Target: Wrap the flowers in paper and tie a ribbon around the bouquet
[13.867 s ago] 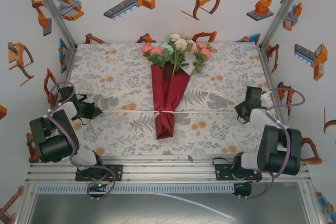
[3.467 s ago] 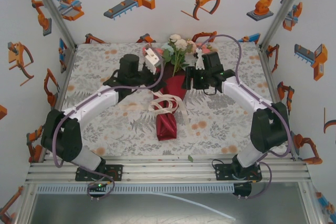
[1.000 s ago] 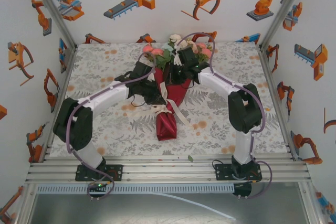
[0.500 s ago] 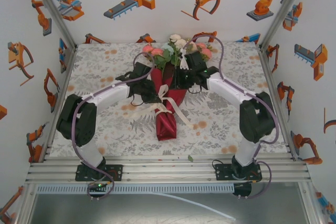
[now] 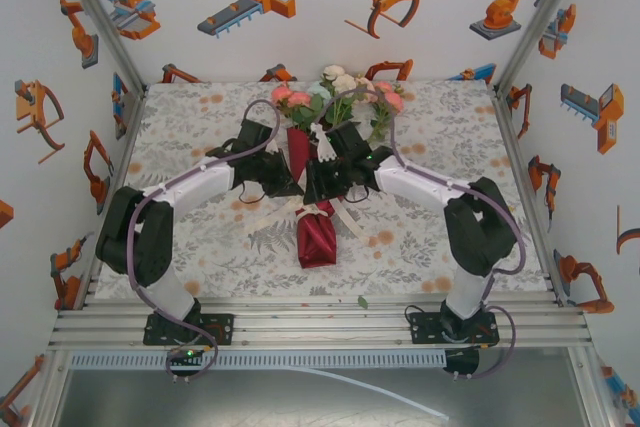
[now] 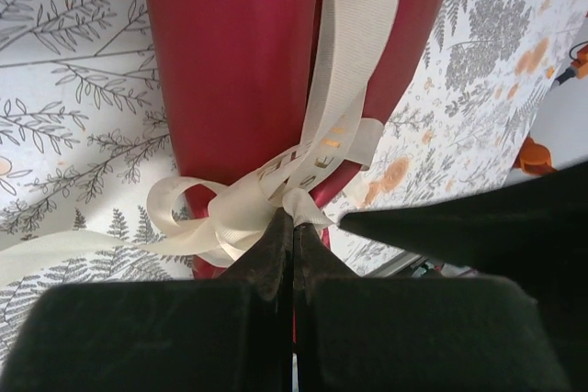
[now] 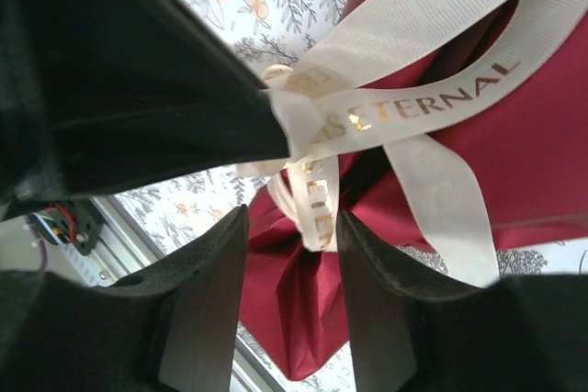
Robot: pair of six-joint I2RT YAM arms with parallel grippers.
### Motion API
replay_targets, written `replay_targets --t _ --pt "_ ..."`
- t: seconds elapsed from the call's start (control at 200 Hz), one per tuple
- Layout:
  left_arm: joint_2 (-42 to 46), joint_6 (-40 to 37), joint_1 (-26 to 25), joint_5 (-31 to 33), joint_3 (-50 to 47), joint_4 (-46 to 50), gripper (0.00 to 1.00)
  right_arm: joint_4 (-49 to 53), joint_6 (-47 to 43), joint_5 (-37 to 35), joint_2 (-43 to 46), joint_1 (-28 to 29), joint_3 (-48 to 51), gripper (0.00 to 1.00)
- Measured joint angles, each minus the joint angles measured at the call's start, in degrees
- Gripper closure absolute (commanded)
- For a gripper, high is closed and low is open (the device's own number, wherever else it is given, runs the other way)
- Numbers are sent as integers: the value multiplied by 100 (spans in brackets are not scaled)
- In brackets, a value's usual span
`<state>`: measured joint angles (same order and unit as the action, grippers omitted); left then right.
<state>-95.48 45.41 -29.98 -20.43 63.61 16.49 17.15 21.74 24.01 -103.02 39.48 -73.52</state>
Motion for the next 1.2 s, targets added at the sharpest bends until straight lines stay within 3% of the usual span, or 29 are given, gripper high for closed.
replay_targets --t 0.185,0.36,0.641,0.846,1.197 --pt "160 -4 42 37 -11 166 100 127 -205 63 -251 -2 -96 60" --pt "308 -2 96 94 -15 197 100 243 -369 140 -251 -2 -164 77" --pt "393 -2 153 92 -85 243 100 367 -492 269 -380 -2 -352 73" --pt "442 -2 175 31 -114 247 100 592 -636 352 -490 -2 -455 100" --pt "424 -4 96 -503 -334 225 100 568 -492 662 -428 -157 -573 100"
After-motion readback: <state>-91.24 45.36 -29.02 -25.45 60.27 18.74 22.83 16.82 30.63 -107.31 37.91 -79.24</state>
